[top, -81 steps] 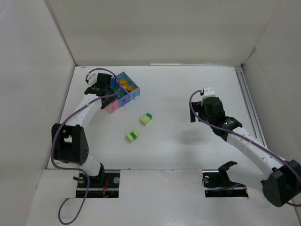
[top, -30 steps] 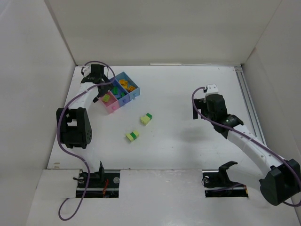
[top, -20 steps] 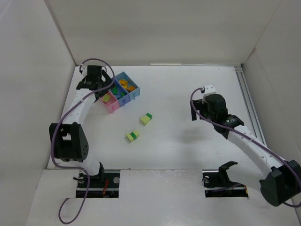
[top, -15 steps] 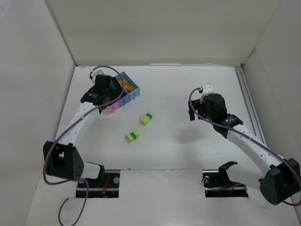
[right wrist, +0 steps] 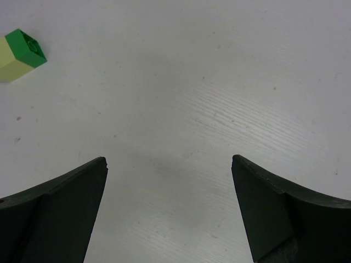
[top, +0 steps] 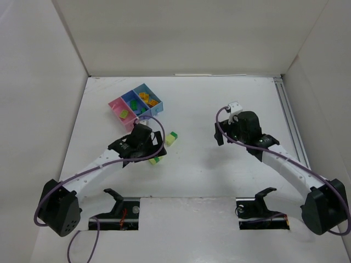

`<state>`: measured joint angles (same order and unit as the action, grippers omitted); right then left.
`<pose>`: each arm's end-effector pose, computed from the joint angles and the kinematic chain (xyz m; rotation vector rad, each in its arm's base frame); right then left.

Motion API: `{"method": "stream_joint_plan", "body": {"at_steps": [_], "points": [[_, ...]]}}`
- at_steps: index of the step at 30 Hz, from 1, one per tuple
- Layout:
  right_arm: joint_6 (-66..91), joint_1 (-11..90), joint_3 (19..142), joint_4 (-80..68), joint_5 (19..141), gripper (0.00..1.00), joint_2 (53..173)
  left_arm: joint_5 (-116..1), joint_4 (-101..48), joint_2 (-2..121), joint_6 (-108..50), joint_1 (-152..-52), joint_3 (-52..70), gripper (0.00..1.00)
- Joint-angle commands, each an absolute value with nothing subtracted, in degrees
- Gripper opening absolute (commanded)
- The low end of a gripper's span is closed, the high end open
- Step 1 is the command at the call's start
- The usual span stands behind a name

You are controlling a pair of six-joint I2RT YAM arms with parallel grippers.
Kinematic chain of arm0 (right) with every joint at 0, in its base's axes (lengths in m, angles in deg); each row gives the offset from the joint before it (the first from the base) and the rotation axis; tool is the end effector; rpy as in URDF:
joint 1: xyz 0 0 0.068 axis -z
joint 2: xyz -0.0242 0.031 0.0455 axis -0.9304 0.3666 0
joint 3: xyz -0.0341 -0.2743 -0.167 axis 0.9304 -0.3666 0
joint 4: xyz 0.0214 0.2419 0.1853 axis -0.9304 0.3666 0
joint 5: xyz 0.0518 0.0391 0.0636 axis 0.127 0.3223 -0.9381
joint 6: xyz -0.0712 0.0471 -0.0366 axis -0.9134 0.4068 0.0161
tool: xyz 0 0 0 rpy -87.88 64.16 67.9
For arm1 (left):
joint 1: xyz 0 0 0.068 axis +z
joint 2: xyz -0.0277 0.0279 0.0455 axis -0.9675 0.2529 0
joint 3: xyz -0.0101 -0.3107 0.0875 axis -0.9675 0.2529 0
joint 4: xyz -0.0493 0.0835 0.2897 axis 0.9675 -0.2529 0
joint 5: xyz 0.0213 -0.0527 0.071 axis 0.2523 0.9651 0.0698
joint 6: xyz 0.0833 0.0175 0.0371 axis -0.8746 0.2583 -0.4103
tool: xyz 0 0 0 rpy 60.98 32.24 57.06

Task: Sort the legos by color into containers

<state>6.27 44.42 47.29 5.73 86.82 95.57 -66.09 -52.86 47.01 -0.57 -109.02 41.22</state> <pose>0.2774 0.1246 0.2581 -0.4450 2.1250 0.2584 0.2302 -0.1528 0.2202 -0.1318 2.4728 -0.5743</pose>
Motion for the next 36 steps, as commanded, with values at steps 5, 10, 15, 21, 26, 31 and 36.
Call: {"method": "stream_joint_plan", "body": {"at_steps": [5, 10, 15, 21, 26, 31, 36], "points": [[6.11, 43.97, 46.65, 2.53, 81.71, 1.00, 95.60, -70.53, -46.30, 48.14, -5.46, -114.45, 37.09, 1.00], [6.11, 43.97, 46.65, 3.67, 82.24, 1.00, 93.57, -77.04, -50.61, 54.64, -4.06, -114.46, 35.50, 0.96], [6.11, 43.97, 46.65, 3.67, 81.63, 1.00, 93.04, -81.08, -48.06, 61.32, -5.91, -114.98, 34.89, 0.93], [6.11, 43.97, 46.65, 4.72, 80.57, 1.00, 93.04, -81.53, -41.56, 63.26, -10.64, -116.39, 31.29, 0.93], [6.11, 43.97, 46.65, 4.73, 81.18, 1.00, 93.04, -82.67, -38.21, 66.68, -17.32, -117.45, 27.78, 0.93], [6.64, 43.97, 46.65, 4.73, 81.88, 1.00, 93.04, -84.87, -37.69, 74.68, -21.72, -117.45, 21.19, 0.93], [7.25, 43.97, 46.65, 4.73, 82.41, 1.00, 93.57, -85.39, -37.16, 80.48, -24.53, -117.45, 17.48, 0.81]]}}
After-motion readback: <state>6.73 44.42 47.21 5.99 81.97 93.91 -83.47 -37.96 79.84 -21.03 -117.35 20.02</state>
